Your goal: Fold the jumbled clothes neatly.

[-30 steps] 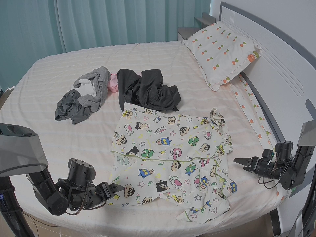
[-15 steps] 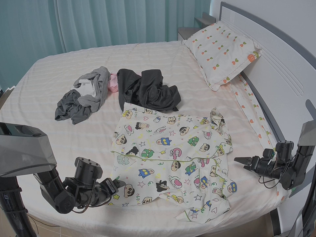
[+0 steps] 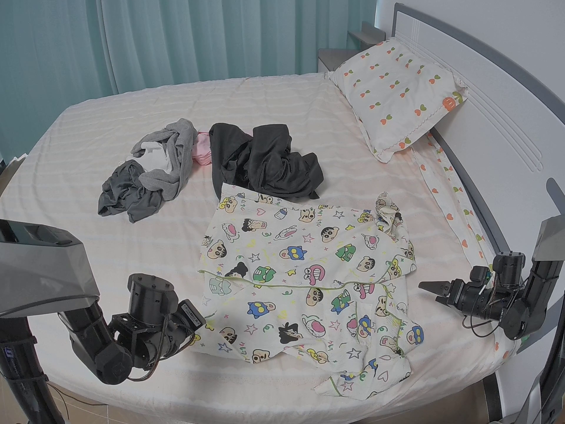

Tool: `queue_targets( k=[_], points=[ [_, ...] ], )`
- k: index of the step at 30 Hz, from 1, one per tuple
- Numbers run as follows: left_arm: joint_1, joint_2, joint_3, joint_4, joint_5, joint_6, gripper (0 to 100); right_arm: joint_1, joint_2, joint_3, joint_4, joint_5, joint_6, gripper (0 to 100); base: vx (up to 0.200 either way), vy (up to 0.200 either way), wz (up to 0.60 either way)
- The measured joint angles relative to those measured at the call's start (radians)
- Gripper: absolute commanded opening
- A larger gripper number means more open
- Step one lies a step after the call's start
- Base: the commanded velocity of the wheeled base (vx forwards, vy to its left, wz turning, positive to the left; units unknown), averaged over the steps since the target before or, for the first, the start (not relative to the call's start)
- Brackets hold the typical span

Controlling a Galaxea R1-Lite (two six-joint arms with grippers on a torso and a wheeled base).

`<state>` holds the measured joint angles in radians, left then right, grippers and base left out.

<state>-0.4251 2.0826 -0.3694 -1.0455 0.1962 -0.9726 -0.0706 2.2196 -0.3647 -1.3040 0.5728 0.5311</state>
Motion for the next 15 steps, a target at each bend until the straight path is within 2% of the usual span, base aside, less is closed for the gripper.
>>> queue_targets(
  k=[7, 15],
  points=[
    [-0.032, -0.091, 0.010, -0.058, 0.005, 0.074, 0, 0.000, 0.000, 0.000, -0.001, 0.000, 0.000, 100, 0.000, 0.000, 0.00],
    [-0.053, -0.142, 0.019, -0.246, 0.002, 0.262, 0, 0.000, 0.000, 0.000, -0.001, 0.000, 0.000, 100, 0.000, 0.000, 0.00]
  ],
)
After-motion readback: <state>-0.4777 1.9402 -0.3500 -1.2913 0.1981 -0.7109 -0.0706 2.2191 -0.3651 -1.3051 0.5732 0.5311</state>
